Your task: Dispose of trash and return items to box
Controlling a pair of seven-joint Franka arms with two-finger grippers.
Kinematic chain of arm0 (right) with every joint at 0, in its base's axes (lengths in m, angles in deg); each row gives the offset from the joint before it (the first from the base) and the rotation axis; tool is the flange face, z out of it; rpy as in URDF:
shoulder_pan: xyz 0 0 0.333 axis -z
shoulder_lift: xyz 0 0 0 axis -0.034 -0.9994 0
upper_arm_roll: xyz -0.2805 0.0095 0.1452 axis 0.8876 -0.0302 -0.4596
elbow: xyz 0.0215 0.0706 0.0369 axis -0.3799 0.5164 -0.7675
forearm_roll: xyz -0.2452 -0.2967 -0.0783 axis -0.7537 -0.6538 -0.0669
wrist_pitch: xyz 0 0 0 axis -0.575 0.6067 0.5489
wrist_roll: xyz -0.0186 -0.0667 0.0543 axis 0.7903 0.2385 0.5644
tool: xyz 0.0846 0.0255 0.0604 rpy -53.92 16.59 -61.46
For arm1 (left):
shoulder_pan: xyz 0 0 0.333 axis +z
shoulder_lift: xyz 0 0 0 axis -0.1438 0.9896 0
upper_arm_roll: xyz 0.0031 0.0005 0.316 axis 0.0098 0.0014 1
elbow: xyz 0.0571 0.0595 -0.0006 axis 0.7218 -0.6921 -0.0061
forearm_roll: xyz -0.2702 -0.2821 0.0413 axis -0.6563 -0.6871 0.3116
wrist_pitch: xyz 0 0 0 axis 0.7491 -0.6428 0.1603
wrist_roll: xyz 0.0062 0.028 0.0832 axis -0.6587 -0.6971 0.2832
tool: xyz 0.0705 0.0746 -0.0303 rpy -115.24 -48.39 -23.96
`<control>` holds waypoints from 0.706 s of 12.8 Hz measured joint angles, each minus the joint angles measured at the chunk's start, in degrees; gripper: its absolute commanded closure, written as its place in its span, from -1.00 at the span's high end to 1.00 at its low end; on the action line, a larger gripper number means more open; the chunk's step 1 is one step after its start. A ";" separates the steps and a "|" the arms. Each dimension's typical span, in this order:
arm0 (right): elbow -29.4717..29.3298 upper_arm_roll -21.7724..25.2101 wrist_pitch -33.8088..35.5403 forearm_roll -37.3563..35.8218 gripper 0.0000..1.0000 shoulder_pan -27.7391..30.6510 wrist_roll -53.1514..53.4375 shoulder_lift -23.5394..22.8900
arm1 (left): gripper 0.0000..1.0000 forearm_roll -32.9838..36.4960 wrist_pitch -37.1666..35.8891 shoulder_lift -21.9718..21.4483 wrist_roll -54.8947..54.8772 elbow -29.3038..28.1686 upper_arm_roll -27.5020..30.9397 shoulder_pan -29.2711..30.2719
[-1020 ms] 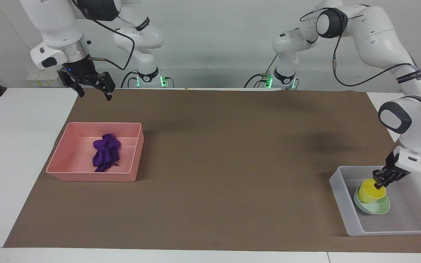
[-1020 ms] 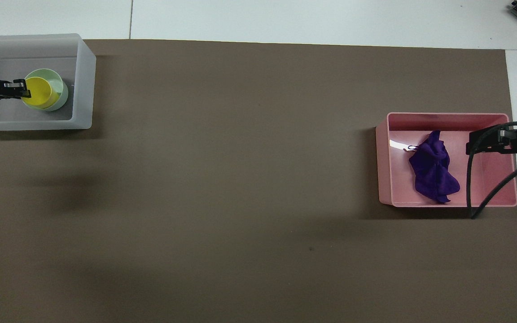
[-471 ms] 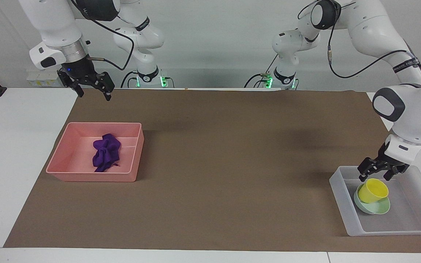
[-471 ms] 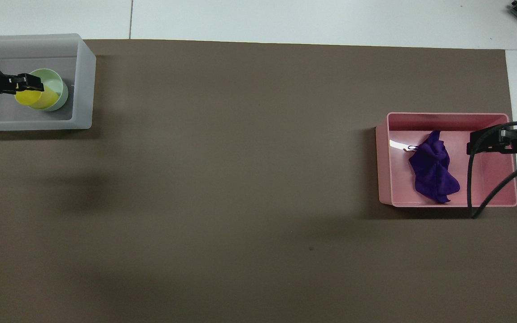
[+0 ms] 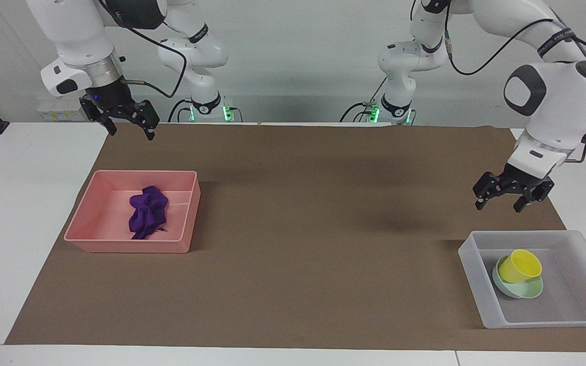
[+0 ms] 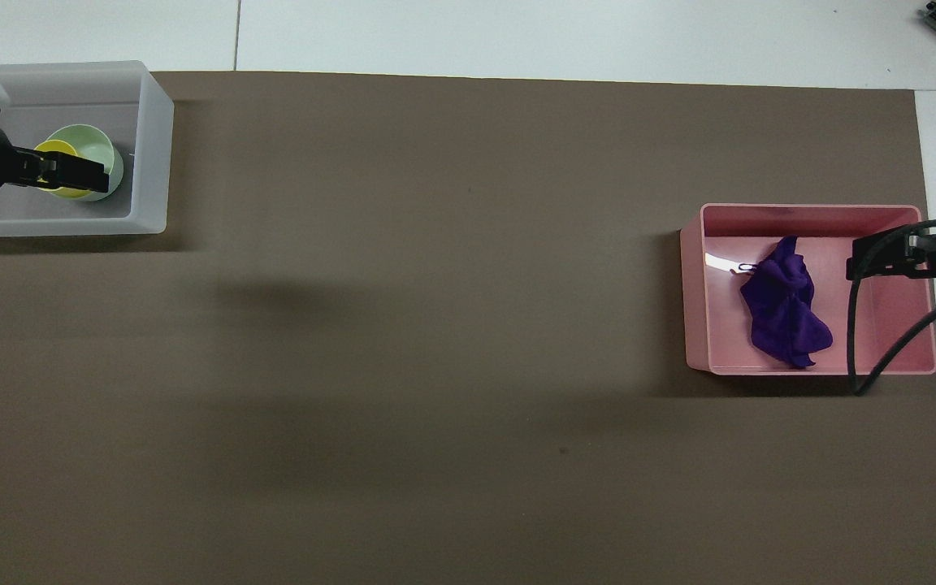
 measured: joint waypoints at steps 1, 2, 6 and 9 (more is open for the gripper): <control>0.00 0.00 0.00 0.00 1.00 0.00 0.00 0.00 | 1.00 0.00 -1.71 -1.12 0.00 0.04 0.08 0.01; 0.00 0.00 0.00 0.00 1.00 0.00 0.00 0.00 | 1.00 0.00 -3.40 -1.98 0.00 0.17 0.18 0.02; 0.00 0.00 0.00 0.00 1.00 0.00 0.00 0.00 | 1.00 0.02 -9.00 -2.98 -0.07 2.76 0.61 0.05; 0.00 0.00 0.00 0.00 1.00 0.00 0.00 0.00 | 1.00 0.02 -12.75 -4.13 -0.11 3.17 0.71 -0.50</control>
